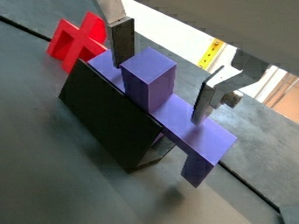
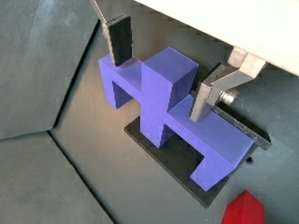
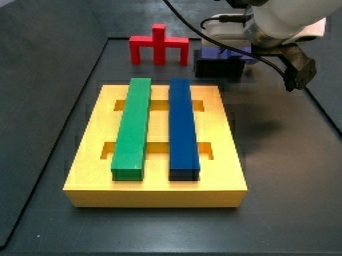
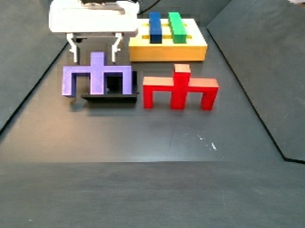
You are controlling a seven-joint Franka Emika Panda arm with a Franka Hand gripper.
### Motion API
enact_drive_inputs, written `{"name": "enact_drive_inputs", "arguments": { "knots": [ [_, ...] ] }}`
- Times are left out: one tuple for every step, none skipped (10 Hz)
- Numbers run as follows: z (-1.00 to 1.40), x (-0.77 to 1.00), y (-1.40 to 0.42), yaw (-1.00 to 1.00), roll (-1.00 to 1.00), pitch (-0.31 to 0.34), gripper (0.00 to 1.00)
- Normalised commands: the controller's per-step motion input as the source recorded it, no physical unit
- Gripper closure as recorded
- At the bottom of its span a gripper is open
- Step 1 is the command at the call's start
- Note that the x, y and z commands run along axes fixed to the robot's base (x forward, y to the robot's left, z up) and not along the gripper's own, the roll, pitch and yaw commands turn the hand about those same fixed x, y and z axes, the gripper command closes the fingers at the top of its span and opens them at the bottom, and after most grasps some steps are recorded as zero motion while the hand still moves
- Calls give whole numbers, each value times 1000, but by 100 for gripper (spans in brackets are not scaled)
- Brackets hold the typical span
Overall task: Pick up the purple object. Move up. Place the purple object on the fixture. Regrasp the purple object. Move to above the board. Insert the purple object.
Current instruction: Regrasp the purple object.
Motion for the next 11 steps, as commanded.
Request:
{"name": "enact_drive_inputs", "arguments": {
  "knots": [
    [0,0,0,0,0,0,100],
    [0,0,0,0,0,0,100],
    [0,0,0,0,0,0,100],
    [0,0,0,0,0,0,100],
    [0,0,0,0,0,0,100],
    [0,0,0,0,0,0,100],
    [0,0,0,0,0,0,100],
    [0,0,0,0,0,0,100],
    [0,0,0,0,0,0,100],
    [0,0,0,0,0,0,100],
    [0,0,0,0,0,0,100]
  ]
}}
